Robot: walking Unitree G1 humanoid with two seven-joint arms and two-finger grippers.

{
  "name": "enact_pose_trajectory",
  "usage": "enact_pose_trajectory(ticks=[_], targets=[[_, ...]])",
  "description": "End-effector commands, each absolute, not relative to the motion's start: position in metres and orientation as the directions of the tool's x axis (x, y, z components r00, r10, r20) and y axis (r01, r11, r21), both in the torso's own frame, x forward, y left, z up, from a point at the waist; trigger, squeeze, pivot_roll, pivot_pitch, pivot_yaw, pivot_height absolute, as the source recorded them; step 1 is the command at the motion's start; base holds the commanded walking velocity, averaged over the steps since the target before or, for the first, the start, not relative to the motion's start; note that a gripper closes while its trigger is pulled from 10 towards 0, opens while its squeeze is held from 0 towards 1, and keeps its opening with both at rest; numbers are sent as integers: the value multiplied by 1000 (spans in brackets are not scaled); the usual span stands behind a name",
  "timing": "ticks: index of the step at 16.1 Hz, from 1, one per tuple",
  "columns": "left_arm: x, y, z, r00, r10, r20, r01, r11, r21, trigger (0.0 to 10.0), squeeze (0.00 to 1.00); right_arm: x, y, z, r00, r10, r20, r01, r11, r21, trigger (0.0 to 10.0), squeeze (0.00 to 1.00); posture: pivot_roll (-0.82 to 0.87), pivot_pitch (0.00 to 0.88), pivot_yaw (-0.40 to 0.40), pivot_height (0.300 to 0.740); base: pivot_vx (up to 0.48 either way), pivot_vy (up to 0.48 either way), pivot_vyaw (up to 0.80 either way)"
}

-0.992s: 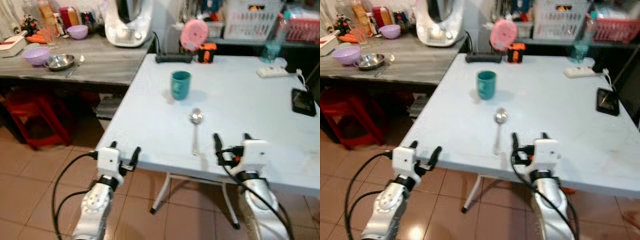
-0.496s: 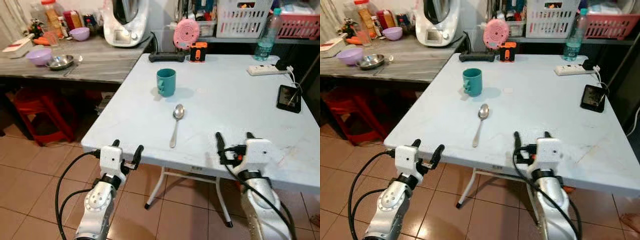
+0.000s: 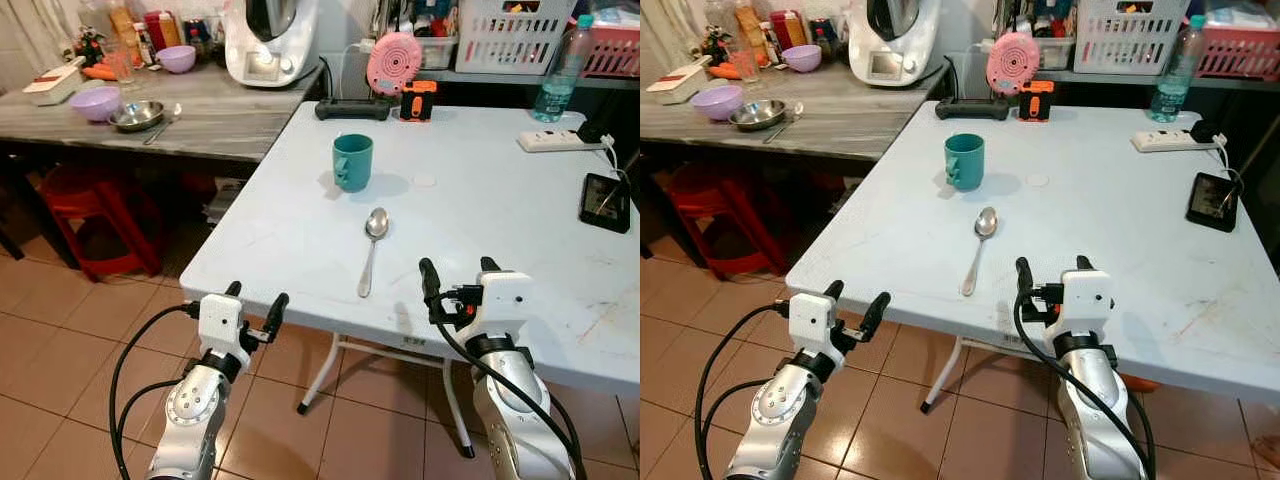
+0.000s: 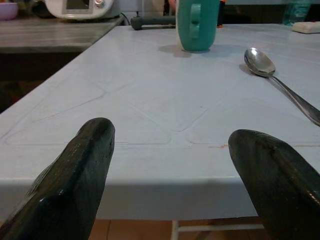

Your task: Setting the table

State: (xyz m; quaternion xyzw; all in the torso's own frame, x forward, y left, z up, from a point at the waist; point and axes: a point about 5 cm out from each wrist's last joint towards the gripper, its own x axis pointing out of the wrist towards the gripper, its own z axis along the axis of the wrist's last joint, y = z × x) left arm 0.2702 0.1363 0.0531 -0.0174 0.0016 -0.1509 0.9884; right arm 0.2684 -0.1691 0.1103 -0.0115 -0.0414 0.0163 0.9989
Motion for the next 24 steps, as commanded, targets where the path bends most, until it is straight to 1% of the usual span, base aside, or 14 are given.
enact_pose_trajectory(ticks=[1, 7, 18, 21, 22, 23, 24], targets=[[272, 139, 58, 954, -298, 24, 298, 954, -27, 10000, 0, 270, -168, 111, 996, 36, 85, -34, 999, -25, 10000, 0, -85, 0, 78, 740, 244, 0, 0], [272, 136, 58, 949, -314, 23, 314, 949, -27, 10000, 0, 270, -168, 110, 996, 35, 83, -34, 999, -17, 10000, 0, -87, 0, 80, 740, 292, 43, 0], [270, 132, 56, 945, -328, 14, 328, 944, -36, 10000, 0, 281, -164, 114, 996, 49, 80, -47, 999, -22, 10000, 0, -78, 7, 79, 740, 0, 0, 0], [267, 127, 56, 922, -388, 11, 388, 921, -32, 10000, 0, 294, -162, 115, 996, 70, 52, -69, 998, -16, 10000, 0, -69, 28, 79, 740, 0, 0, 0], [262, 124, 56, 899, -438, 5, 438, 898, -31, 10000, 0, 304, -160, 117, 996, 88, 30, -87, 996, -23, 10000, 0, -63, 36, 81, 740, 0, 0, 0], [262, 124, 56, 897, -443, 5, 443, 896, -31, 10000, 0, 306, -159, 117, 996, 90, 27, -90, 996, -19, 10000, 0, -63, 36, 81, 740, 0, 0, 0], [256, 122, 56, 864, -503, 7, 503, 864, -36, 10000, 0, 318, -150, 119, 992, 122, -6, -122, 992, -24, 10000, 0, -53, 52, 87, 740, 0, 0, 0]])
